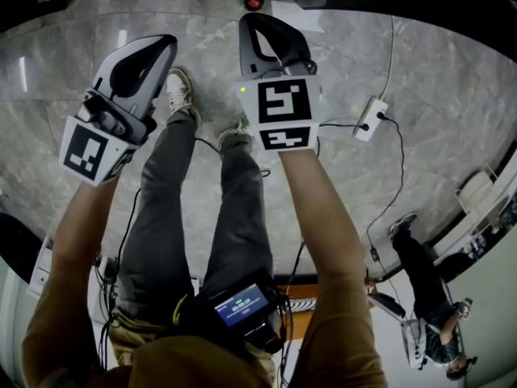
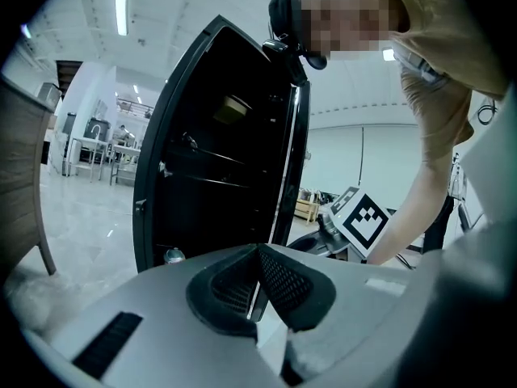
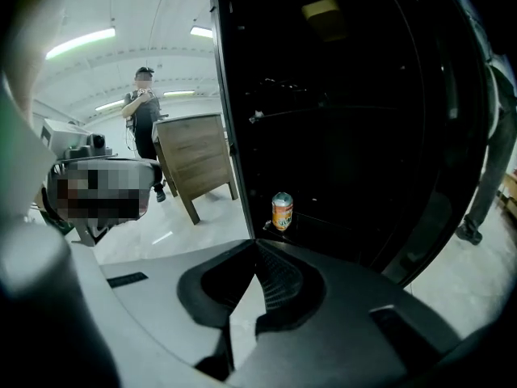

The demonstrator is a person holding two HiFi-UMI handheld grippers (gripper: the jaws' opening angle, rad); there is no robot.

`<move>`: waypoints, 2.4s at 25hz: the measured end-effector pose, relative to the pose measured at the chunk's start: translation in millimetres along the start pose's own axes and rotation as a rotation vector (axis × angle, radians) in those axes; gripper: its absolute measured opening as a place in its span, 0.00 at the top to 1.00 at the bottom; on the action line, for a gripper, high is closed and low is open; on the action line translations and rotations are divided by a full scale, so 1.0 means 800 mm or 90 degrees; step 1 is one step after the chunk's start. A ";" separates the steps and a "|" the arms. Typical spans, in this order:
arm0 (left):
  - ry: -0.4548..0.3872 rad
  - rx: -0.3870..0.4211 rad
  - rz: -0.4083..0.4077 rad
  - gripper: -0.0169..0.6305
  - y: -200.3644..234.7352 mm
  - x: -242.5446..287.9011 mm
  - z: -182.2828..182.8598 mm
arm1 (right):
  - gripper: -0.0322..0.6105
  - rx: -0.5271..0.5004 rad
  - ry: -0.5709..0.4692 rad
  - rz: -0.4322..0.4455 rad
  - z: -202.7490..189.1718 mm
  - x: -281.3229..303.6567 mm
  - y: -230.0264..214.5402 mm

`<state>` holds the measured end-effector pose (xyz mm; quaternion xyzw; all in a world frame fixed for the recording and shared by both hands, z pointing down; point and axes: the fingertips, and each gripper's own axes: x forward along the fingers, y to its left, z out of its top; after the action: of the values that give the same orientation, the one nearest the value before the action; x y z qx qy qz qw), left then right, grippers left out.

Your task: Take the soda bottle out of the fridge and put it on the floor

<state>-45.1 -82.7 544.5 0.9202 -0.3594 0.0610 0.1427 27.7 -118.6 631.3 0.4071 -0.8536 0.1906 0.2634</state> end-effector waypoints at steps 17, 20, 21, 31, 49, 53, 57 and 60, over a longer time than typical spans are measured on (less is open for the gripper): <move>-0.001 0.042 -0.006 0.97 -0.083 0.002 0.127 | 0.95 -0.021 -0.042 -0.038 0.100 -0.126 -0.009; -0.003 0.049 -0.018 0.97 -0.097 0.007 0.157 | 0.95 -0.011 -0.055 -0.051 0.124 -0.152 -0.017; -0.004 0.053 -0.020 0.97 -0.099 0.010 0.169 | 0.95 -0.007 -0.057 -0.054 0.133 -0.159 -0.021; -0.019 0.072 -0.047 0.97 -0.129 0.033 0.216 | 0.95 0.021 -0.069 -0.098 0.135 -0.217 -0.062; -0.071 0.087 -0.048 0.97 -0.181 -0.044 0.337 | 0.95 -0.018 -0.166 -0.199 0.266 -0.378 -0.042; -0.087 0.092 -0.053 0.97 -0.198 -0.067 0.362 | 0.95 -0.015 -0.185 -0.208 0.286 -0.412 -0.024; -0.100 0.099 -0.053 0.97 -0.209 -0.093 0.380 | 0.95 -0.013 -0.197 -0.211 0.300 -0.436 -0.006; -0.110 0.108 -0.054 0.97 -0.213 -0.103 0.395 | 0.95 -0.027 -0.201 -0.209 0.314 -0.448 0.002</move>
<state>13.0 -6.7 188.6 0.9453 -0.3243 0.0055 0.0356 142.3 -40.3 216.2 0.5598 -0.8102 0.0614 0.1625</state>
